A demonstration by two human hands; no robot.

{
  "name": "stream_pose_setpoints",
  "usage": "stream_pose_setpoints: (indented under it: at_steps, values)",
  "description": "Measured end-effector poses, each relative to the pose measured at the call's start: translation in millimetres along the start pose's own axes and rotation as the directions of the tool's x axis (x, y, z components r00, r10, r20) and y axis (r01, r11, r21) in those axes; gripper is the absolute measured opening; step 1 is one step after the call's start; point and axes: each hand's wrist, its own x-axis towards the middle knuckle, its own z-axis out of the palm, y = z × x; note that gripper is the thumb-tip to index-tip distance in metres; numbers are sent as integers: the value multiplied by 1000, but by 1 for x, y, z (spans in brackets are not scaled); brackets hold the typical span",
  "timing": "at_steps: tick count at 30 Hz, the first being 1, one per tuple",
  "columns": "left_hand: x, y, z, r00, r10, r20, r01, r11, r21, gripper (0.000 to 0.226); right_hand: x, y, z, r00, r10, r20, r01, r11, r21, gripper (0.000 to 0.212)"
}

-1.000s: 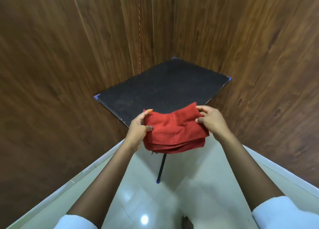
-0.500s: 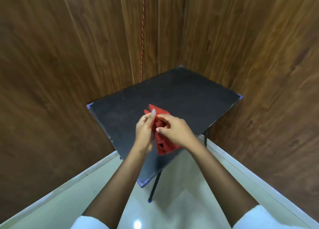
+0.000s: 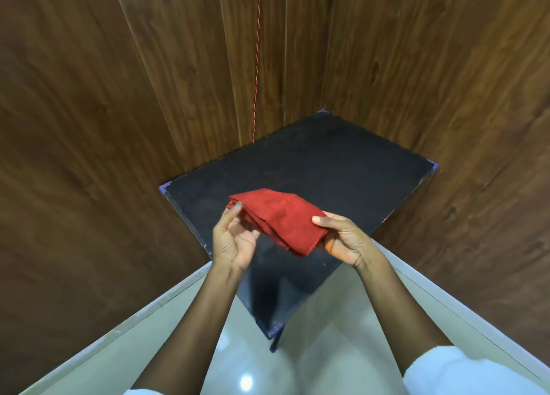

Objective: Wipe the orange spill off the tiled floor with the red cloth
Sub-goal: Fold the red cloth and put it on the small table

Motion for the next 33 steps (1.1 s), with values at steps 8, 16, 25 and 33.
stream_pose_setpoints:
  at_steps: [8, 16, 25, 33]
  values:
    - [7, 19, -23, 878, -436, -199, 478, 826, 298, 58, 15, -15, -2, 998, -6, 63, 6, 1000, 0, 63]
    - [-2, -1, -43, 987, -125, -101, 151, 935, 321, 31, 22, -21, 8, 998, -21, -63, 2, 960, -281, 45]
    - [-14, -22, -53, 960, -93, -264, 187, 914, 360, 16, 50, -12, -10, 965, 50, -258, -229, 639, -735, 27]
    - [-11, -64, -92, 846, 66, -530, 338, 702, 627, 30, 88, 46, -38, 927, -110, -360, -322, 264, -909, 23]
